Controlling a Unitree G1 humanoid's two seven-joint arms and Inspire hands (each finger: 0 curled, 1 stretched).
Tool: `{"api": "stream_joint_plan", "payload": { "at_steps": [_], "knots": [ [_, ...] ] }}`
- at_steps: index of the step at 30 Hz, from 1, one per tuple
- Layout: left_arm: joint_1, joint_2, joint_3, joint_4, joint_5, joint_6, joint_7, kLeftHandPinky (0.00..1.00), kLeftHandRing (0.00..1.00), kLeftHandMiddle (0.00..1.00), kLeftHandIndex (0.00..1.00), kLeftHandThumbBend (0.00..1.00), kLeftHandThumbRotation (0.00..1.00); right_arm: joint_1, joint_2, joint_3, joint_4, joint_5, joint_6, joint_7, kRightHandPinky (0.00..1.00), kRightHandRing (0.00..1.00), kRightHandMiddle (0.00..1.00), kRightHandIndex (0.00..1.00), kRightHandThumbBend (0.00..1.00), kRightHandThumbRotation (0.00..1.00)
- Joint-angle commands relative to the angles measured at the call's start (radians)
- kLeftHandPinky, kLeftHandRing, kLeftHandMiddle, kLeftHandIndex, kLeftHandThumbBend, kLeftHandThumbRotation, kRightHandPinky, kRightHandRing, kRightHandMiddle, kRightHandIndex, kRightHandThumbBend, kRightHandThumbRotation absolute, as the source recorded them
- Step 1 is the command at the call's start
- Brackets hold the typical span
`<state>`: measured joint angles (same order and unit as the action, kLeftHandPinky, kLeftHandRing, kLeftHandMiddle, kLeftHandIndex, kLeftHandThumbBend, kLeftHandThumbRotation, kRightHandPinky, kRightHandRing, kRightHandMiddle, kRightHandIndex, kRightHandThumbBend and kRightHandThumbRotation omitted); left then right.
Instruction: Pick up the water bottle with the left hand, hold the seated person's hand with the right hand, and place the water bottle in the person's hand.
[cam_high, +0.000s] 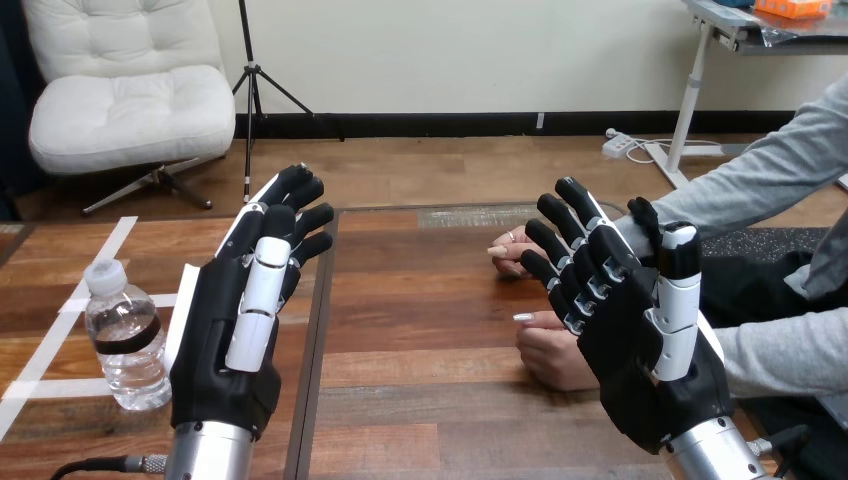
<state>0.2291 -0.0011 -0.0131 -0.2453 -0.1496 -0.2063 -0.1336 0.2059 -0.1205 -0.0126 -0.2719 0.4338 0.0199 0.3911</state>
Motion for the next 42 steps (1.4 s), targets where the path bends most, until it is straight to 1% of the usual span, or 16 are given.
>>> {"api": "stream_joint_plan", "payload": {
  "at_steps": [1,5,15,26,35,42],
  "knots": [
    [-0.051,0.005,0.005,-0.026,0.002,-0.014,0.001,0.81,0.84,0.86,0.84,0.57,0.83,-0.046,0.001,-0.013,-0.018,0.013,-0.021,0.015,1.0,1.0,1.0,1.0,0.88,1.0],
    [-0.051,0.005,0.005,-0.028,0.001,-0.008,0.002,0.81,0.84,0.86,0.84,0.57,0.83,-0.046,0.002,-0.014,-0.018,0.011,-0.023,0.015,1.0,1.0,1.0,1.0,0.88,1.0],
    [-0.052,0.004,0.006,-0.025,-0.003,-0.015,-0.001,0.83,0.84,0.86,0.85,0.56,0.84,-0.046,0.002,-0.014,-0.022,0.009,-0.017,0.014,1.0,1.0,1.0,1.0,0.87,1.0],
    [-0.056,0.011,0.012,-0.032,-0.016,-0.018,-0.011,0.84,0.85,0.87,0.85,0.6,0.83,-0.044,0.002,-0.014,-0.023,0.009,-0.014,0.012,1.0,1.0,1.0,1.0,0.88,1.0],
    [-0.098,0.029,0.048,-0.038,-0.011,-0.037,-0.011,0.88,0.86,0.87,0.86,0.68,0.86,-0.046,0.003,-0.014,-0.02,0.009,-0.012,0.011,1.0,1.0,1.0,1.0,0.88,1.0],
    [-0.136,0.048,0.082,-0.036,-0.029,-0.05,-0.02,0.89,0.87,0.88,0.87,0.73,0.87,-0.048,0.003,-0.011,-0.02,0.006,-0.011,0.01,1.0,1.0,1.0,1.0,0.88,1.0]
  ]
}}
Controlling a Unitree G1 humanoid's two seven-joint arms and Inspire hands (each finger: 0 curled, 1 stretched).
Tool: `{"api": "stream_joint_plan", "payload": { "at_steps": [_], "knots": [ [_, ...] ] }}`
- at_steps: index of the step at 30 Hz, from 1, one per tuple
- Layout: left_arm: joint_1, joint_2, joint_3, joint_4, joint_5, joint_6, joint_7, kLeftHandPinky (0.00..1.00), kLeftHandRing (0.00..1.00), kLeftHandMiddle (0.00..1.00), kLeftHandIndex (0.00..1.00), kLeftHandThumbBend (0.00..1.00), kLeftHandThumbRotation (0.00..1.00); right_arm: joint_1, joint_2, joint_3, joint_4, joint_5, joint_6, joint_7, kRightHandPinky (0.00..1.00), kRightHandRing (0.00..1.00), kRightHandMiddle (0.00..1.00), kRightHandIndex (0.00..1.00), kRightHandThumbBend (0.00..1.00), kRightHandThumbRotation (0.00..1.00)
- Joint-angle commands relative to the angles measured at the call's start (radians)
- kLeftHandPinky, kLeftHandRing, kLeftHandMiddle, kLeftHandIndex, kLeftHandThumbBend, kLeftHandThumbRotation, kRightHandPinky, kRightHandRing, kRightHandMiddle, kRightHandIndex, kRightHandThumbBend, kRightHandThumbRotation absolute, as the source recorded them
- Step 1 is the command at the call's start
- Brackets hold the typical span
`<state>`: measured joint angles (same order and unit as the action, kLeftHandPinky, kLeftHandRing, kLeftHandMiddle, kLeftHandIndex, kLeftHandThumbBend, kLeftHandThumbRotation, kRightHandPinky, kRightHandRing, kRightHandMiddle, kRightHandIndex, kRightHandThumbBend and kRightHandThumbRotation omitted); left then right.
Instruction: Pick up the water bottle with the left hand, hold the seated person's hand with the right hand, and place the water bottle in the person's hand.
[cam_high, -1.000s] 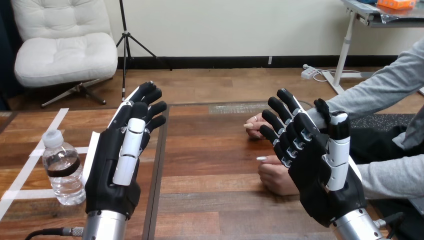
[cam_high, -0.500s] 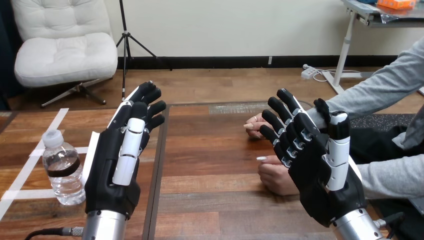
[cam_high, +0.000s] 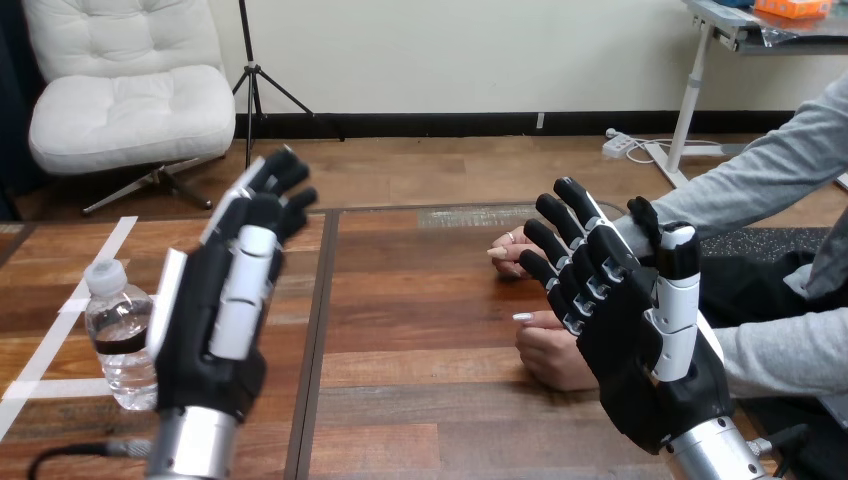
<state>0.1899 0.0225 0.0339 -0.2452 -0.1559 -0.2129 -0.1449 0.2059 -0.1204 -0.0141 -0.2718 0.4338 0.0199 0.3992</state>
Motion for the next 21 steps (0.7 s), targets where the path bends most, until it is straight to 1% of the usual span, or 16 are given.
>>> {"api": "stream_joint_plan", "payload": {
  "at_steps": [1,10,17,21],
  "knots": [
    [-0.102,0.028,0.039,-0.035,-0.025,-0.045,-0.01,0.9,0.87,0.88,0.87,0.73,0.87,-0.048,0.003,-0.009,-0.019,0.005,-0.011,0.001,1.0,1.0,1.0,1.0,0.88,1.0],
    [-0.15,0.057,0.079,-0.028,-0.03,-0.053,-0.006,0.95,0.9,0.9,0.88,0.75,0.88,-0.051,0.003,-0.007,-0.014,0.006,-0.013,0.007,1.0,1.0,1.0,1.0,0.88,1.0],
    [-0.194,0.075,0.117,0.008,-0.044,-0.085,-0.006,0.91,0.89,0.89,0.88,0.76,0.88,-0.051,0.004,-0.005,-0.013,0.002,-0.015,0.006,1.0,1.0,1.0,1.0,0.88,1.0],
    [-0.218,0.076,0.142,0.016,-0.045,-0.092,0.009,0.88,0.88,0.88,0.87,0.77,0.88,-0.052,0.004,-0.005,-0.012,0.001,-0.015,0.006,1.0,1.0,1.0,1.0,0.89,1.0]
  ]
}}
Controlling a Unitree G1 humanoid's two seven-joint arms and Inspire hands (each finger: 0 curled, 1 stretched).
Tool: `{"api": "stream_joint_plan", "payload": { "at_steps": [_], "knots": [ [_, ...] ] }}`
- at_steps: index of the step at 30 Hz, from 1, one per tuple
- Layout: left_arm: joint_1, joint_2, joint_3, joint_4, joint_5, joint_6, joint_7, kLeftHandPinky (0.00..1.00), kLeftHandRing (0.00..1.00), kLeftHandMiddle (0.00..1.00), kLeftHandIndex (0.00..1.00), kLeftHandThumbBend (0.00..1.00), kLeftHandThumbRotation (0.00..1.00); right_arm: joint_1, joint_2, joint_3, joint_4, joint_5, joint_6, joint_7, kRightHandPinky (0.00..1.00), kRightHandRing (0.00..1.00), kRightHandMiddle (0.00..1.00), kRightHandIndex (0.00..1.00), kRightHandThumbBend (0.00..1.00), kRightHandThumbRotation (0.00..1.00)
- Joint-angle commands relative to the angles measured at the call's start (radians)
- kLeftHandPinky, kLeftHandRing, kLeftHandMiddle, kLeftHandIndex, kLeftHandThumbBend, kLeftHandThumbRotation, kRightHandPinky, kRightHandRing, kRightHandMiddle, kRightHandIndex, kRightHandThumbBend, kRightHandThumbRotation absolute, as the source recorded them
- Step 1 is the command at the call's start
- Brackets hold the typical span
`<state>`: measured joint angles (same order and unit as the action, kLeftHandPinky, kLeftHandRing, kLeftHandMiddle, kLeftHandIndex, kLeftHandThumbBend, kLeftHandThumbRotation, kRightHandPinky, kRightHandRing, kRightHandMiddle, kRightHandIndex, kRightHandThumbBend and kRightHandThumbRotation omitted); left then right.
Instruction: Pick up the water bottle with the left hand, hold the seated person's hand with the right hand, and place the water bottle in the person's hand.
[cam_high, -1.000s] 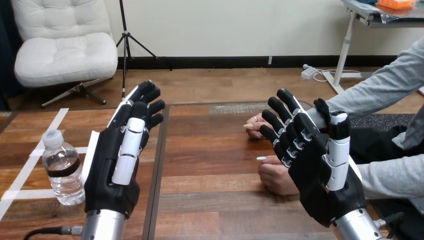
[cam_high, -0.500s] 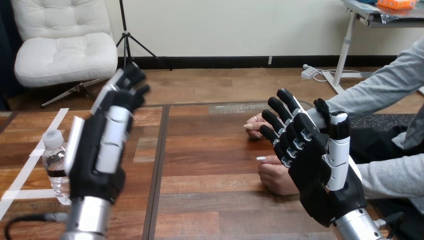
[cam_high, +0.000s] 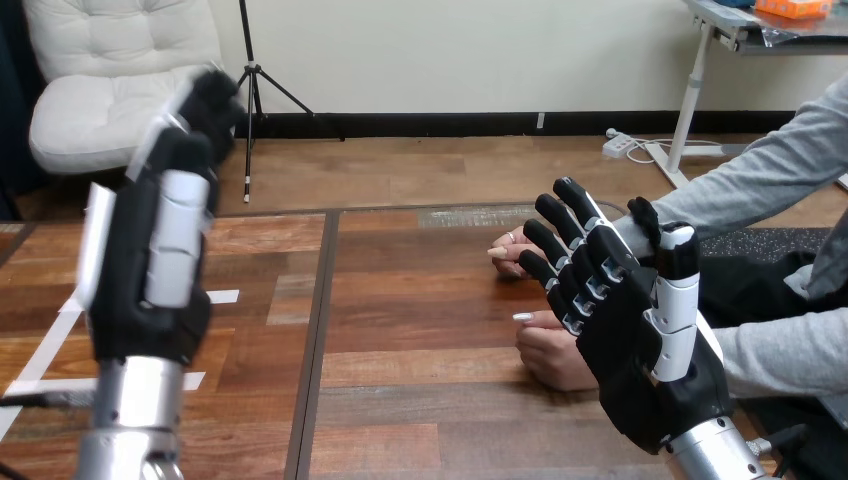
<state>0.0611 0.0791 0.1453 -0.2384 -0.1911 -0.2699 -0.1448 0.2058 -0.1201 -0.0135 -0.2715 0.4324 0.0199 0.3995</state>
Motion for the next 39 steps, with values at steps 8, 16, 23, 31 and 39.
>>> {"api": "stream_joint_plan", "payload": {
  "at_steps": [8,16,23,31,39],
  "knots": [
    [-0.132,0.032,0.072,0.024,-0.026,-0.045,0.016,0.84,0.86,0.87,0.85,0.78,0.86,-0.052,0.005,-0.005,-0.015,0.006,-0.01,0.005,1.0,1.0,1.0,1.0,0.9,1.0],
    [-0.168,0.052,0.117,0.037,-0.045,-0.044,0.027,0.82,0.86,0.86,0.83,0.77,0.86,-0.051,0.005,-0.004,-0.016,0.005,-0.013,0.005,1.0,1.0,1.0,1.0,0.9,1.0],
    [-0.189,0.067,0.154,0.065,-0.073,-0.051,0.028,0.84,0.88,0.87,0.84,0.76,0.87,-0.049,0.006,-0.004,-0.018,0.005,-0.013,0.004,1.0,1.0,1.0,1.0,0.89,1.0],
    [-0.211,0.07,0.204,0.103,-0.103,-0.06,0.05,0.87,0.89,0.88,0.84,0.72,0.9,-0.048,0.006,-0.004,-0.016,0.003,-0.016,0.006,1.0,1.0,1.0,1.0,0.89,1.0],
    [-0.23,0.088,0.244,0.145,-0.099,-0.075,0.07,0.88,0.9,0.89,0.84,0.71,0.93,-0.046,0.005,-0.006,-0.02,0.005,-0.013,0.004,1.0,1.0,1.0,1.0,0.89,1.0]
  ]
}}
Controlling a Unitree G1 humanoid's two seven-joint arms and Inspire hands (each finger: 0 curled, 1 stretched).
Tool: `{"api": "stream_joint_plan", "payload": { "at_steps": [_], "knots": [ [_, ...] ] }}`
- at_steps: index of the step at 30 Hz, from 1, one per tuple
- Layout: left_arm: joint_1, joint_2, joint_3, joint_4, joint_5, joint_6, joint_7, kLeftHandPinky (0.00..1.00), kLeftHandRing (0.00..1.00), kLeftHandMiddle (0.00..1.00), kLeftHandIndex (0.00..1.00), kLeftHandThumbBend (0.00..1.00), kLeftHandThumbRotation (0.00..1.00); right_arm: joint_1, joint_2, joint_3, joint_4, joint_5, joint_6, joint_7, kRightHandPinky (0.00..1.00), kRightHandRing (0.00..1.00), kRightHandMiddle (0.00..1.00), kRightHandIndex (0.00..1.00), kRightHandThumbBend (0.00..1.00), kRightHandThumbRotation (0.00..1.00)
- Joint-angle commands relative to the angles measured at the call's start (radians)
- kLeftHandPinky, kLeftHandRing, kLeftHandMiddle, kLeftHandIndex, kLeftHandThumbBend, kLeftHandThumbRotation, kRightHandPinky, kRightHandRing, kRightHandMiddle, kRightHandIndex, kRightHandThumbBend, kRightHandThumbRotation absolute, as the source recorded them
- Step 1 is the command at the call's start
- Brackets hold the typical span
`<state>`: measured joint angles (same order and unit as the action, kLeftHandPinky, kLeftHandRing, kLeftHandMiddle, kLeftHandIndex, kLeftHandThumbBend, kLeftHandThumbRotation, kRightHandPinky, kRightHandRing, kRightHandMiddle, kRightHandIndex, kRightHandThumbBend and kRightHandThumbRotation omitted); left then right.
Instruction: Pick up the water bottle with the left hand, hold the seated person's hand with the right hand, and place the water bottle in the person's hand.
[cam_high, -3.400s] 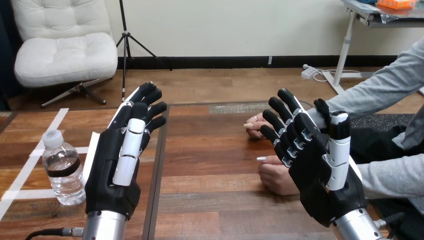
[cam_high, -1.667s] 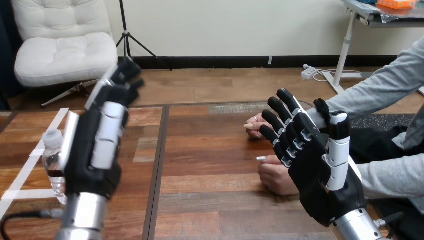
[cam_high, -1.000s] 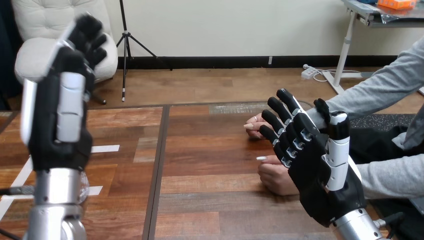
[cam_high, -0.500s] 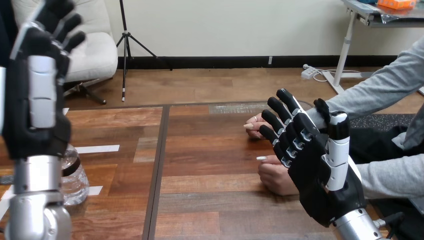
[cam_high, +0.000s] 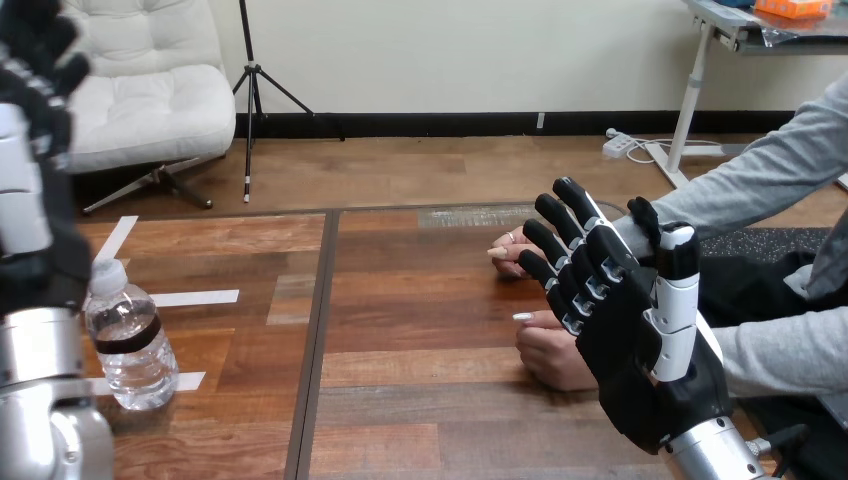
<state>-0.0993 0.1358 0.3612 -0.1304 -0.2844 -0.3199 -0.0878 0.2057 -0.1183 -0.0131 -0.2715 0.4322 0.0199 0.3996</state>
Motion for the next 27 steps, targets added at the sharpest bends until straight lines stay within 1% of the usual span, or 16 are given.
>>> {"api": "stream_joint_plan", "payload": {
  "at_steps": [1,4,9,16,27],
  "knots": [
    [-0.072,0.034,0.034,0.044,-0.002,-0.026,0.018,0.88,0.9,0.89,0.84,0.71,0.93,-0.045,0.003,-0.007,-0.02,0.005,-0.012,0.004,1.0,1.0,1.0,1.0,0.89,1.0],
    [-0.076,0.045,0.048,0.061,0.013,-0.025,0.035,0.89,0.91,0.9,0.84,0.71,0.94,-0.046,0.002,-0.008,-0.019,0.01,-0.012,0.008,1.0,1.0,1.0,1.0,0.89,1.0],
    [-0.084,0.062,0.069,0.096,0.024,-0.032,0.053,0.94,0.92,0.91,0.85,0.71,0.96,-0.046,0.001,-0.009,-0.018,0.014,-0.013,0.012,1.0,1.0,1.0,1.0,0.89,1.0],
    [-0.085,0.083,0.096,0.143,0.028,-0.035,0.065,0.98,0.95,0.93,0.87,0.76,0.96,-0.045,0.001,-0.011,-0.019,0.014,-0.012,0.013,1.0,1.0,1.0,1.0,0.88,1.0],
    [-0.091,0.106,0.131,0.218,0.019,-0.051,0.079,1.0,0.99,0.95,0.89,0.79,0.94,-0.043,-0.001,-0.012,-0.019,0.011,-0.016,0.016,1.0,1.0,1.0,1.0,0.89,1.0]
  ]
}}
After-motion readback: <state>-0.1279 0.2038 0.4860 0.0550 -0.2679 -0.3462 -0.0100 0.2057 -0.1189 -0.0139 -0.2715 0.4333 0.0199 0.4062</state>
